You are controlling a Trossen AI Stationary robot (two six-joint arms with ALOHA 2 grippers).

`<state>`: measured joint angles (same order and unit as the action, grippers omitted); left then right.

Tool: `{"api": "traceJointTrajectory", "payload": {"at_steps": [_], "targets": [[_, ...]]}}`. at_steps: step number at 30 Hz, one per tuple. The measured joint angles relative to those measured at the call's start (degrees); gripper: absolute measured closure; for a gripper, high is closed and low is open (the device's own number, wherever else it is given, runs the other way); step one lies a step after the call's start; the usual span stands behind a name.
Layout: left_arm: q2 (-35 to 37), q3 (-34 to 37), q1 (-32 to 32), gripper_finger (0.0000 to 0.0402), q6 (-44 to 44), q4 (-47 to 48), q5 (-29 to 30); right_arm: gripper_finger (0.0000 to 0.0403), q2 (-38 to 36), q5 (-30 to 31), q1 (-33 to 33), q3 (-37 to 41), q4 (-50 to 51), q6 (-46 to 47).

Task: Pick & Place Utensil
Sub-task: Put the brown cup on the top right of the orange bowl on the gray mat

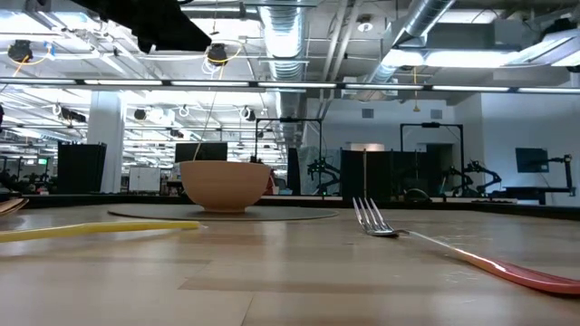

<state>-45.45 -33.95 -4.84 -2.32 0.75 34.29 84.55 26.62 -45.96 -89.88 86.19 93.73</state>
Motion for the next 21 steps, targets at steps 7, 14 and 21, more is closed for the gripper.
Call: {"api": "traceJointTrajectory", "payload": {"at_steps": [7, 14, 21], "targets": [[0.0, 0.0, 0.02, 0.0256, -0.46, -0.84, -0.01, 0.0284, -5.6, -11.35, -0.34, 2.92, -14.1, 17.12], [-0.02, 0.0, 0.02, 0.0256, -0.44, -0.83, -0.01, 0.0284, -3.44, -9.22, -1.77, 2.86, -16.2, 4.09], [-0.02, 0.0, 0.02, 0.0256, -0.44, -0.76, -0.01, 0.0284, -3.66, -14.43, -1.33, 2.86, -6.96, 18.55]]}}
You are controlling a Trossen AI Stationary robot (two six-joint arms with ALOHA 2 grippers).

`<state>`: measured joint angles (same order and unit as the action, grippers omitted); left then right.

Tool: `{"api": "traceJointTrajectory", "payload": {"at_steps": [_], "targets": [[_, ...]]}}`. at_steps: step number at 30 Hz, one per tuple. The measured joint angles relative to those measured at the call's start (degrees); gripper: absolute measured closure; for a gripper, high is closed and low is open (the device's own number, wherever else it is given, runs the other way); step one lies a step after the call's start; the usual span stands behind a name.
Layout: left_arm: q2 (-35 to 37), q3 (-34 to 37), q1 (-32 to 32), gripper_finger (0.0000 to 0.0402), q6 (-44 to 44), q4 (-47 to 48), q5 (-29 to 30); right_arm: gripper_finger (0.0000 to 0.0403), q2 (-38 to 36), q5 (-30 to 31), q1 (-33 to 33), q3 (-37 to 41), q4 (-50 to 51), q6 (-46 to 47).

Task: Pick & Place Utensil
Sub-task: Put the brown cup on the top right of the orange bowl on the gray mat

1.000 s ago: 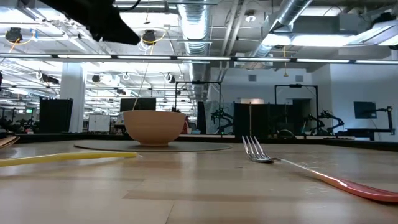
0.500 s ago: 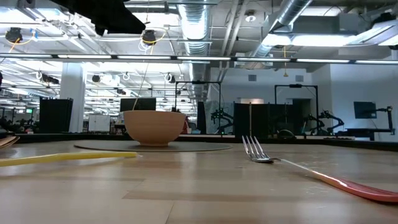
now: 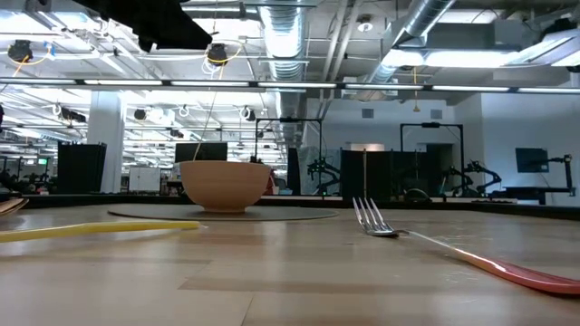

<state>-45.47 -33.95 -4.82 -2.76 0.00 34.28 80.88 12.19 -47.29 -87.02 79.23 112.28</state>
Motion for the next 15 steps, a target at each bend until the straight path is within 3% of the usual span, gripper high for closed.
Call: {"api": "traceJointTrajectory", "payload": {"at_steps": [8, 15], "targets": [[0.0, 0.0, 0.0, 0.0256, 0.0, 0.24, 0.0, 0.0284, 0.02, -7.76, -1.29, 2.96, 0.35, 11.28], [0.0, 0.0, 0.0, 0.0256, 0.0, 0.0, 0.02, 0.0284, -0.02, -8.79, -1.39, 3.04, 0.73, 12.78]]}}
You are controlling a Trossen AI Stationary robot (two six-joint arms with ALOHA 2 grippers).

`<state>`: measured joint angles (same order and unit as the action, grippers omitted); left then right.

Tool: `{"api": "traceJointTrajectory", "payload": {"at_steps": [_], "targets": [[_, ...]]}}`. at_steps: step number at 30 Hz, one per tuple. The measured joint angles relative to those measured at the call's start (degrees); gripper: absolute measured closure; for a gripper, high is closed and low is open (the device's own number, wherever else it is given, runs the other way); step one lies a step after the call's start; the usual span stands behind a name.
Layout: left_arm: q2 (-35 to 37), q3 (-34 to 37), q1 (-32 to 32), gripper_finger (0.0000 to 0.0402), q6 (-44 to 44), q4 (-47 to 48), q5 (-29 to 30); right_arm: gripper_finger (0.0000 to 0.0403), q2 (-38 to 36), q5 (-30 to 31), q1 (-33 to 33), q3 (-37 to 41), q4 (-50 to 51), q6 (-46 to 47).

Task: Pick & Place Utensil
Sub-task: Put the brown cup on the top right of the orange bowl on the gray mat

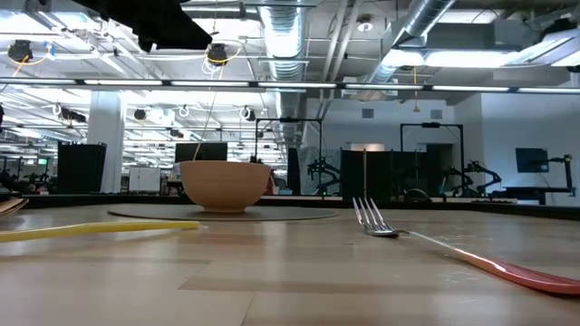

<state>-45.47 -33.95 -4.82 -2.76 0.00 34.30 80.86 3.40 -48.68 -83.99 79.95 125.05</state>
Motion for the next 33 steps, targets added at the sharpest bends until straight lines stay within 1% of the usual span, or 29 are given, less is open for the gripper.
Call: {"api": "traceJointTrajectory", "payload": {"at_steps": [5, 9, 13, 23, 26, 33], "targets": [[0.0, 0.0, 0.0, 0.0256, 0.0, -0.01, -0.02, 0.0284, 0.0, 0.01, -1.01, 3.32, 0.06, 0.17], [0.0, 0.0, 0.0, 0.0256, 0.0, -0.01, -0.01, 0.0284, 0.0, -0.49, -1.23, 6.27, -5.61, -0.38], [0.0, 0.0, 0.0, 0.0256, 0.0, -0.03, 0.0, 0.0284, 0.0, -0.21, -1.0, 6.47, -8.62, -4.67], [0.0, 0.0, 0.0, 0.0256, 0.0, -0.05, 0.01, 0.0284, 0.02, -0.59, -0.38, 6.47, -2.93, -4.52], [0.0, 0.0, 0.0, 0.0256, 0.0, -0.05, 0.01, 0.0287, 0.02, -0.51, -0.25, 6.47, -2.83, -4.54], [0.0, 0.0, 0.0, 0.0256, 0.01, -0.03, 0.01, 0.0319, 0.64, -0.55, -0.32, 6.47, -2.32, -4.99]]}}
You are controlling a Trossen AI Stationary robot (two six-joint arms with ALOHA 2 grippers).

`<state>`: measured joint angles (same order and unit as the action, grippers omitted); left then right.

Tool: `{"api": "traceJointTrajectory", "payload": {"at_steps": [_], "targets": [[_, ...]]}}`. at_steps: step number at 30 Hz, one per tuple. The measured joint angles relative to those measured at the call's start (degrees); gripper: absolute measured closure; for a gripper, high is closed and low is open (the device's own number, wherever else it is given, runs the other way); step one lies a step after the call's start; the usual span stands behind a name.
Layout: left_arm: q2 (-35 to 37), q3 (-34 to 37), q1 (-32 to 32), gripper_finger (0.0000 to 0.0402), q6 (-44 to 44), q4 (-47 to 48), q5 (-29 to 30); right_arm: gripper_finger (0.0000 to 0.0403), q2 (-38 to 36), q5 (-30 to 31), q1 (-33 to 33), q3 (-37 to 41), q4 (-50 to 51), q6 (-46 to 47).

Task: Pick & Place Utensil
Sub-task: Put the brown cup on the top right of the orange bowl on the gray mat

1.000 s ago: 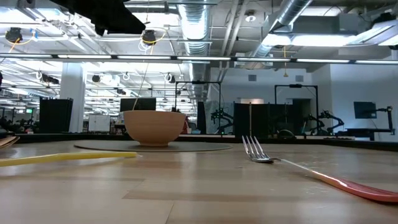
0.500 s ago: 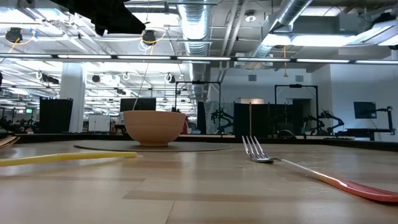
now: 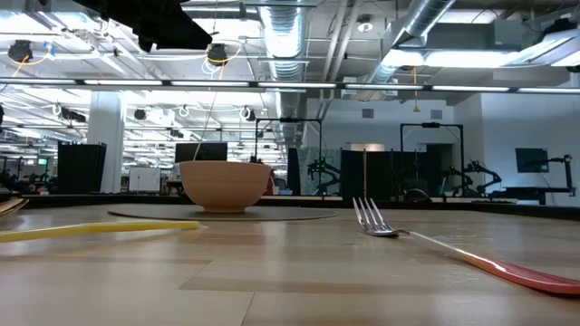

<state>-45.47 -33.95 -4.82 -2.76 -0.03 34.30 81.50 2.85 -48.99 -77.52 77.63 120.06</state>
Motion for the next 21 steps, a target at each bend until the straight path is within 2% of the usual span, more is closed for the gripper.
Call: {"api": "traceJointTrajectory", "payload": {"at_steps": [3, 10, 13, 18, 21], "targets": [[0.0, 0.0, 0.0, 0.0256, -0.01, 0.02, 0.0, 0.0334, 0.32, 0.04, -0.08, 0.0, -0.31, -1.04], [0.0, 0.0, -0.02, 0.0256, 0.0, 0.02, 0.0, 0.0392, 1.3, 0.44, 1.96, -0.04, -1.14, -12.36], [0.0, 0.0, -0.02, 0.0256, -0.01, 0.0, 0.0, 0.0391, 1.15, -0.38, 4.1, -0.08, -2.45, -18.56], [0.0, 0.0, -0.02, 0.0256, -0.01, -0.11, 0.0, 0.0397, 0.63, -5.66, 9.18, -2.76, -0.89, -25.4], [0.01, 0.0, -0.02, 0.0256, -0.27, -0.46, 0.0, 0.0398, 0.63, -4.97, 12.68, -5.84, 1.49, -34.06]]}}
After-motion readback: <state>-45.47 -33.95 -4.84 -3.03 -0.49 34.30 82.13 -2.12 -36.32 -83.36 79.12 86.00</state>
